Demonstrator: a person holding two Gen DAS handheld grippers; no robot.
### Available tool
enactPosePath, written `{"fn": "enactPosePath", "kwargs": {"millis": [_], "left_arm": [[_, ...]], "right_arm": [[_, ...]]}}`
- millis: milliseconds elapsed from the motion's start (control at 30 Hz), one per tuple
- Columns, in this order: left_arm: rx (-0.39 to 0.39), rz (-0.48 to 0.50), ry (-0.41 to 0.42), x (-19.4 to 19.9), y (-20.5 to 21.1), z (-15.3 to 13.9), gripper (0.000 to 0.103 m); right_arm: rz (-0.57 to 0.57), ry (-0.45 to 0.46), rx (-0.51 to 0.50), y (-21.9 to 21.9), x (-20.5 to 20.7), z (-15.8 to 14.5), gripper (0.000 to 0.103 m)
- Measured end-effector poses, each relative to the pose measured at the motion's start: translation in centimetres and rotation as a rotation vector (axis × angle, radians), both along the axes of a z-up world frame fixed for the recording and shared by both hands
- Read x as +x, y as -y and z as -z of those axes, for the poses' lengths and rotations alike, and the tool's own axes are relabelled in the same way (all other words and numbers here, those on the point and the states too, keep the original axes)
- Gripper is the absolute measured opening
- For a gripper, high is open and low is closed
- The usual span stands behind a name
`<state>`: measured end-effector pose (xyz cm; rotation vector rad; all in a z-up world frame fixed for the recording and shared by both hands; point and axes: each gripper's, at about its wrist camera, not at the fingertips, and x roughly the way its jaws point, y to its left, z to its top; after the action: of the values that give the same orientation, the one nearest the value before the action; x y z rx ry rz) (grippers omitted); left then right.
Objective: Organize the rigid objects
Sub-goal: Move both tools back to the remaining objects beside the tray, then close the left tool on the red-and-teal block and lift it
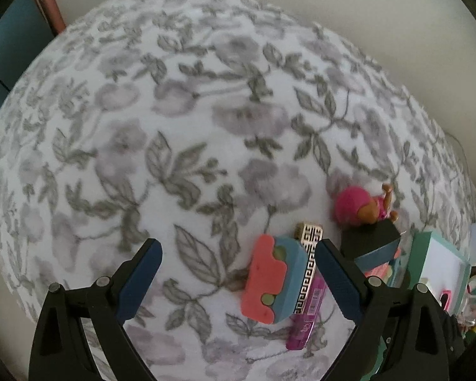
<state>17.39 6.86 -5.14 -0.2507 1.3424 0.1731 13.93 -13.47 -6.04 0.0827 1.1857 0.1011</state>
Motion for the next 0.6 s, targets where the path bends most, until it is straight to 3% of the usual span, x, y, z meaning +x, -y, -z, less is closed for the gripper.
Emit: {"fn": "enactPosePath", "kwargs": {"millis": [200,367,600], "left_arm": [[-0.049,0.014,-0.045,-0.3,0.8,1.7,0.095],[-0.072,0.035,-0.055,-0.5,1.4,2.2,0.070],[-0.115,0.061,-0.047,-1.2,2.1,2.3,0.045]], "right_arm": [[0.001,-0.006,0.007,-0.3,0.2,0.7,0.103],[-0.004,-0.009,0.027,-0.6,0.3,1.2,0.103],[0.005,0.003,0.027,-0.6,0.3,1.4,0.103]]}}
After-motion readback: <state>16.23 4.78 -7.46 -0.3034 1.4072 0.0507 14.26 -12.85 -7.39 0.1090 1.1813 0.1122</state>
